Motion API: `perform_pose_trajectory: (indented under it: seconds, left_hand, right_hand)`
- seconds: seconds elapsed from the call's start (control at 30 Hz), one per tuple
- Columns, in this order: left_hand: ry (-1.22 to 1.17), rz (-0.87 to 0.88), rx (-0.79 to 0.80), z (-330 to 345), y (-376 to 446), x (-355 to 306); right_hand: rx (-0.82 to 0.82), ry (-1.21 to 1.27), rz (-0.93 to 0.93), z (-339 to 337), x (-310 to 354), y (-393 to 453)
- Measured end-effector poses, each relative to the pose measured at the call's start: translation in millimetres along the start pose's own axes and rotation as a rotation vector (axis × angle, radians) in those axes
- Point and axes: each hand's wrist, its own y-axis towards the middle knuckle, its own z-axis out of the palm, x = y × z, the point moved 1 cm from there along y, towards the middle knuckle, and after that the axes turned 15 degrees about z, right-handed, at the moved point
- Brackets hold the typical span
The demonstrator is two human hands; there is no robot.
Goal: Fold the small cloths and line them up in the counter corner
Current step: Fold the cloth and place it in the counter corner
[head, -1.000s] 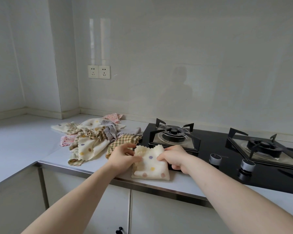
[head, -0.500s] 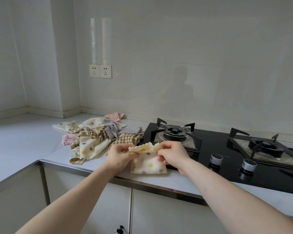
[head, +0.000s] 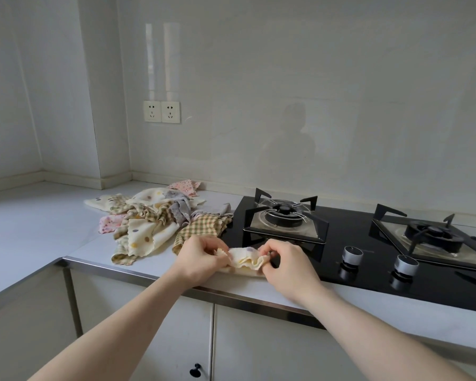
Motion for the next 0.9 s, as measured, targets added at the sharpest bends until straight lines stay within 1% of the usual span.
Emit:
perform_pose_trajectory:
  seconds: [0.07, 0.17, 0.27, 0.37, 0.5, 0.57, 0.7, 0.8, 0.9]
  left_hand:
    - [-0.039, -0.01, 0.015, 0.5, 0.4, -1.2]
    - [-0.066, -0.012, 0.003, 3.9, 0.4, -4.2]
    - [0.059, 0.032, -0.03, 7.9, 0.5, -0.8]
    - [0.161, 0.077, -0.029, 10.1, -0.3, -1.6]
    - [0.161, 0.028, -0.003, 7.5, -1.0, -4.6]
    - [0.174, 0.034, 0.037, 7.4, -0.6, -2.6]
    - [0.225, 0.02, 0.099, 10.5, 2.5, -0.5]
    - [0.167, -0.002, 0.068, 9.4, 2.5, -1.3]
    - [0.063, -0.026, 0.017, 7.2, -0.5, -8.4]
  right_hand:
    - [-0.021, -0.022, -0.032, 4.2, -0.7, -2.7]
    - [-0.051, 0.046, -0.02, 5.0, -1.6, -5.9]
    - [-0.079, 0.116, 0.013, 5.4, -4.6, -5.1]
    - [-0.074, 0.09, 0.015, 8.5, -6.2, -4.5]
    - [-0.075, 0.087, 0.052, 8.4, -6.3, -4.8]
    - [-0.06, 0.07, 0.069, 7.4, -6.8, -5.0]
    - [-0.035, 0.091, 0.041, 4.3, -7.2, -3.7]
    - [0.008, 0.108, 0.025, 4.9, -7.9, -3.0]
    - [0.047, 0.195, 0.042, 3.2, -10.2, -2.7]
